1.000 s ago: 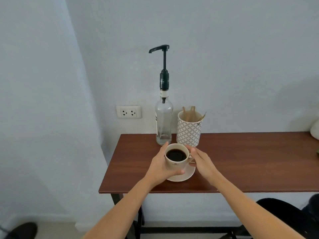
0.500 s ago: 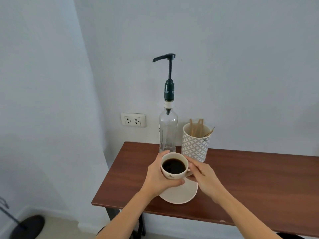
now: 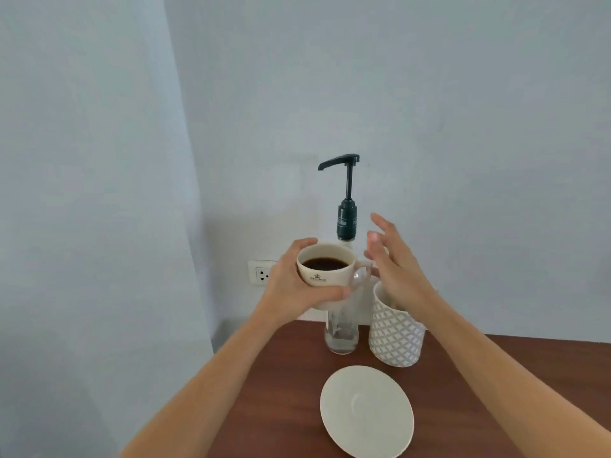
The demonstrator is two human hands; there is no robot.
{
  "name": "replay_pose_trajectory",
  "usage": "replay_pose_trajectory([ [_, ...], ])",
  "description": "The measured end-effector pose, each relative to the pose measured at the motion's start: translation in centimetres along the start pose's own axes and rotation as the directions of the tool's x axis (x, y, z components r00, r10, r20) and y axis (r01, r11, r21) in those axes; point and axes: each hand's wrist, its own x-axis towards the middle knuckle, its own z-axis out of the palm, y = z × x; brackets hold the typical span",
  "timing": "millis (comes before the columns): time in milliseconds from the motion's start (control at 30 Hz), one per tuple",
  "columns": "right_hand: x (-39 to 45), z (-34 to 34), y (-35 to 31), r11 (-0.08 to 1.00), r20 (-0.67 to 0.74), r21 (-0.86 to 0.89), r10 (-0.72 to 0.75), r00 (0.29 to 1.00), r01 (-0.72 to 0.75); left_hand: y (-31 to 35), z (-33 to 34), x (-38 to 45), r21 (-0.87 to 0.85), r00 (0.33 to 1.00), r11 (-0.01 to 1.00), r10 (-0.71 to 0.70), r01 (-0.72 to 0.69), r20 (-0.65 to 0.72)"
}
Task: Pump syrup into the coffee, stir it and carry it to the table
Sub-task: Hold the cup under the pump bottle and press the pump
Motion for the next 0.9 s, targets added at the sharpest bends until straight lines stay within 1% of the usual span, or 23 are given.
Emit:
replay_pose_trajectory([
  [67, 3.0, -0.2, -1.7, 0.999, -0.067, 0.008, -0.048, 0.997, 0.049, 1.1, -1.2, 1.7, 0.018, 1.0, 1.0, 0.003, -0.003, -0.013],
  [133, 5.7, -0.3, -3.5, 0.997, -0.103, 0.009, -0.079, 0.992, 0.081, 2.1, -2.2, 3.2, 0.026, 1.0, 1.0, 0.001, 0.0, -0.031],
  [333, 10.7, 0.6, -7.2, 0.999, -0.086, 0.001, -0.047, 0.995, 0.048, 4.0, -3.5, 6.5, 0.015, 0.996, 1.0, -0.025, 0.026, -0.083],
  [400, 11.3, 1.0, -7.4, 0.999, -0.084, -0.017, -0.037, 0.996, 0.036, 4.2, -3.7, 7.3, 0.006, 0.995, 0.999, -0.032, 0.032, -0.09],
  [500, 11.6, 1.5, -7.7, 1.0, -0.114, 0.01, -0.026, 0.993, 0.027, 4.6, -3.7, 8.1, -0.001, 0.995, 0.999, -0.038, 0.038, -0.097],
  [767, 12.3, 2.7, -7.1, 0.992, -0.267, 0.044, -0.106, 0.958, 0.122, 5.5, -3.2, 9.2, -0.017, 0.993, 0.999, -0.046, 0.045, -0.105],
  [900, 12.4, 3.2, -7.0, 0.986, -0.317, 0.091, -0.106, 0.942, 0.141, 5.7, -3.1, 9.5, -0.024, 0.992, 0.999, -0.052, 0.049, -0.113],
])
